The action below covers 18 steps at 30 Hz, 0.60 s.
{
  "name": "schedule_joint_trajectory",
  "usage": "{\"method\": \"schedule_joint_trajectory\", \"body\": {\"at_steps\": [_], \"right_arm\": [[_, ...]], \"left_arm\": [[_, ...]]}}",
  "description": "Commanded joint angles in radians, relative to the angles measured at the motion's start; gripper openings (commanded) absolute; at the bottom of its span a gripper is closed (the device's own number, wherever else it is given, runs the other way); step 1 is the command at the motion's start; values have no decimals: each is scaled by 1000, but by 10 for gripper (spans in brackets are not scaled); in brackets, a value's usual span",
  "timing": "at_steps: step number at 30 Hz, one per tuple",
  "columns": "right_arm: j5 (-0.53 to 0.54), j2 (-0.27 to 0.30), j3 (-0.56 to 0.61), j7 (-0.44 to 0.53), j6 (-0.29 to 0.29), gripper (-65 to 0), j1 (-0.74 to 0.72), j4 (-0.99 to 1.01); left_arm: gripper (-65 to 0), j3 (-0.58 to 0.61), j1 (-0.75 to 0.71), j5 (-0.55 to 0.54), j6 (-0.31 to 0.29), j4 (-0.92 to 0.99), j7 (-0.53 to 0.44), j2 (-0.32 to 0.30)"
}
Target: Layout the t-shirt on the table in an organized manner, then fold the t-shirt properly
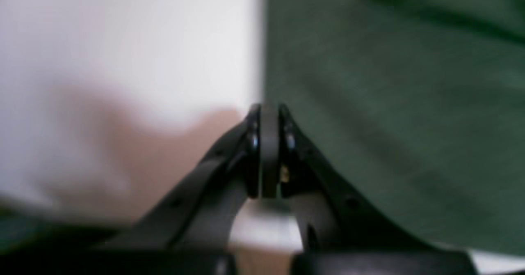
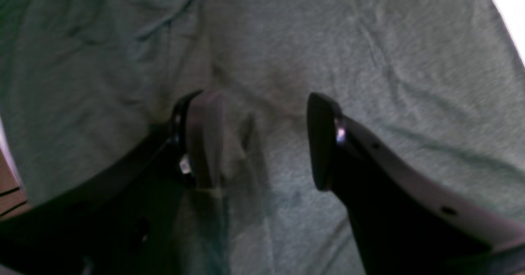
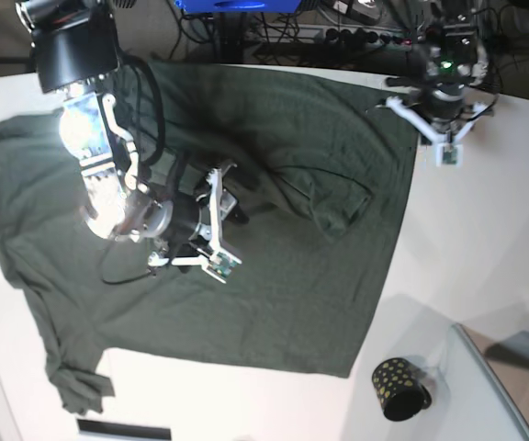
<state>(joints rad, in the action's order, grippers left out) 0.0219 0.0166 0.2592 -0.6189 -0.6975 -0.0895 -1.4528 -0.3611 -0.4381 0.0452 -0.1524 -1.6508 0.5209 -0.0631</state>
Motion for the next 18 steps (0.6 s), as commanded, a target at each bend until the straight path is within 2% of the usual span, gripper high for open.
{"method": "schedule_joint_trajectory", "body": {"at_steps": [1, 6, 11, 18], "right_arm": [[16, -19, 21, 17, -1, -345, -28, 25], [16, -73, 104, 23, -1, -348, -109, 205], [16, -131, 114, 23, -1, -350, -160, 320], [16, -137, 114, 29, -1, -350, -186, 396]], "left_arm": [[-650, -34, -12, -3, 4, -30, -20, -8], [-650, -166, -52, -9, 3, -64, -20, -8], [-650, -206, -58, -9, 3, -65, -20, -4], [-650, -204, -61, -11, 3, -65, -20, -4]]}}
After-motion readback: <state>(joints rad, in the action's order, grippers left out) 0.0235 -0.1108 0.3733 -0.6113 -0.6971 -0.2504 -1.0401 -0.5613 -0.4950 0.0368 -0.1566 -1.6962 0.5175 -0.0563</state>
